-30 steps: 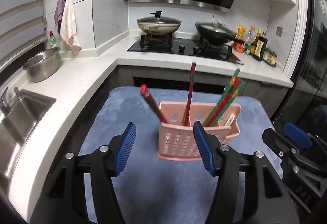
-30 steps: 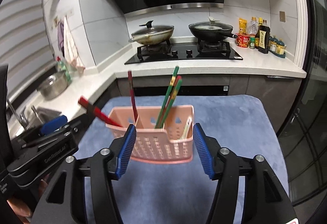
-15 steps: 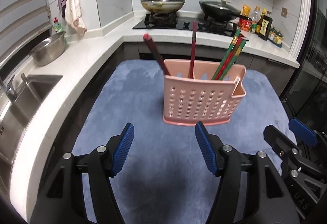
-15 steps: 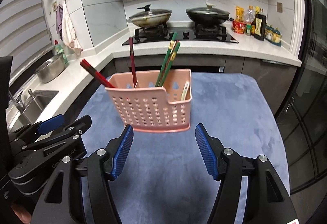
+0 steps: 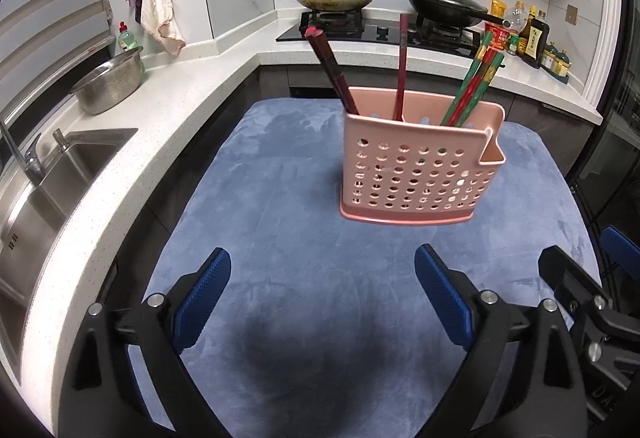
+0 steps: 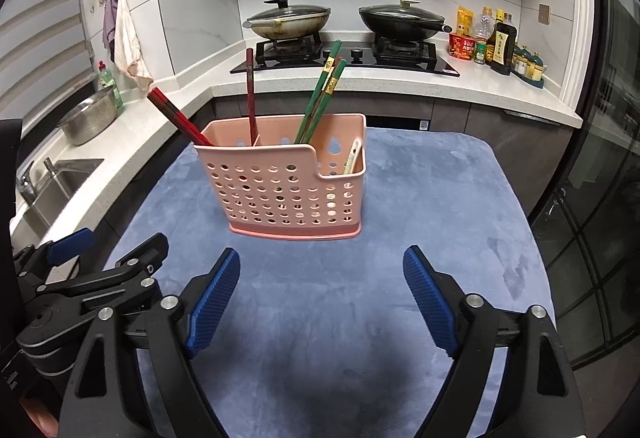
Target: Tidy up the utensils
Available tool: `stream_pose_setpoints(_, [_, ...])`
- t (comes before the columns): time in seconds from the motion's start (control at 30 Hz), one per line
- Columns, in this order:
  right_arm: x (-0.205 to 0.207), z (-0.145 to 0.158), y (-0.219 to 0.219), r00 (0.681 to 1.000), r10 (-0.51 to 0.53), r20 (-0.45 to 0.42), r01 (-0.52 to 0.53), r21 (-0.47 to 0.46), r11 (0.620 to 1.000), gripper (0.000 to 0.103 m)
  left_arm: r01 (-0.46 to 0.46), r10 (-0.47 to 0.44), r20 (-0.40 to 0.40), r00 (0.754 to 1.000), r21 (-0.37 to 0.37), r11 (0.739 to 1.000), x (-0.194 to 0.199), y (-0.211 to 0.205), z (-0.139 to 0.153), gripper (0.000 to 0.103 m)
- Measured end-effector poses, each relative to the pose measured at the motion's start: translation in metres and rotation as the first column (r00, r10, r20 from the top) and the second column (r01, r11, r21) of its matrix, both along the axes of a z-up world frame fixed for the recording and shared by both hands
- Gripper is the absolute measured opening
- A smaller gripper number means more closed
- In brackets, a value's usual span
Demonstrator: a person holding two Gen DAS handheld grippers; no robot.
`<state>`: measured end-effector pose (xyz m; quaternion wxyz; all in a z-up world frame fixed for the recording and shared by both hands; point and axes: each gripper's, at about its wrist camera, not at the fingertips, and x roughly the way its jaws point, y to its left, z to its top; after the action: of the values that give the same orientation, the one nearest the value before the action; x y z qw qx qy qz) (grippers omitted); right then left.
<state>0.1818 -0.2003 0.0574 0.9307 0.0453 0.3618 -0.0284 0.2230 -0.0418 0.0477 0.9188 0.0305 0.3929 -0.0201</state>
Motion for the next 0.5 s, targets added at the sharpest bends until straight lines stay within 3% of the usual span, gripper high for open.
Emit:
stream_pose_setpoints(0.07, [0.0011, -0.0023, -0.0005, 1.000, 0.009, -0.012, -0.009, 0.014, 1.000, 0.086, -0.007, 0.007, -0.010, 1.000, -0.002, 1.000, 0.0005, 0.0014, -0.0026, 0.090])
stream_pose_setpoints(0.17, [0.0019, -0.0049, -0.0028, 1.000, 0.012, -0.021, -0.012, 0.037, 0.999, 0.097, -0.016, 0.016, -0.022, 1.000, -0.008, 1.000, 0.0012, 0.0046, -0.0051, 0.090])
stream_pose_setpoints(0.5, [0.0003, -0.0069, -0.0070, 1.000, -0.024, -0.002, 0.024, -0.014, 1.000, 0.097, -0.028, 0.028, -0.029, 0.999, 0.001, 1.000, -0.0001, 0.0048, -0.0094, 0.094])
